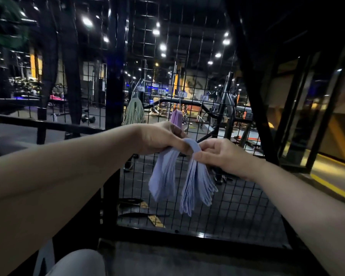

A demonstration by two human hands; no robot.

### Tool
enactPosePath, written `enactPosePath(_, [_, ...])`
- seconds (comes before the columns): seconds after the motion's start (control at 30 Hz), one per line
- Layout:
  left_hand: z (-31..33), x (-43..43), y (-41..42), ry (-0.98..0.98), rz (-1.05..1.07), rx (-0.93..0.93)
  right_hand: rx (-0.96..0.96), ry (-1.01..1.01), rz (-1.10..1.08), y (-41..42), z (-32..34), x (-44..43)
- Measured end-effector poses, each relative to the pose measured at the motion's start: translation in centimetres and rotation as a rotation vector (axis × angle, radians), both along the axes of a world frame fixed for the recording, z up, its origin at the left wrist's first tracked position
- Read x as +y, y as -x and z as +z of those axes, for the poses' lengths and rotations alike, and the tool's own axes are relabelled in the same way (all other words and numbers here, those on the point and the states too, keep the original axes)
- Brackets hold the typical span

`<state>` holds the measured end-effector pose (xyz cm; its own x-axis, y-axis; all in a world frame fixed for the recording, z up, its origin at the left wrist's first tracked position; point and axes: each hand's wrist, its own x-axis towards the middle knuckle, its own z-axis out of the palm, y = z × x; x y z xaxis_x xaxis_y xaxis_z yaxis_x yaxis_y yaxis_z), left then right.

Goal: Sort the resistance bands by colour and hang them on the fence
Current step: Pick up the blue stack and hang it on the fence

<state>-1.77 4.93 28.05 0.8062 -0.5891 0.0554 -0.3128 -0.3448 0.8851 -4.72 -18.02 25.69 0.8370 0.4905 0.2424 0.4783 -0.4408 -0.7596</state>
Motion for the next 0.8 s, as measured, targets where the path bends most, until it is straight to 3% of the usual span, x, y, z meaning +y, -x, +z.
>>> enactPosePath(0.33, [2.4,-2.0,-2.1,-0.019,0.022,0.008,-0.007,-0.028,-0.029,-2.6,1.7,-0.7])
enactPosePath(0.6, [3.4,-3.0,-5.9,-0.02,0.038,-0.022,0.0,0.08,0.001,-6.2,3.7,-1.9])
enactPosePath(0.8, [4.4,-4.3,-8.6,0.038,0.062,-0.028,-0.084,0.089,-0.1,-8.6,4.1,-1.3])
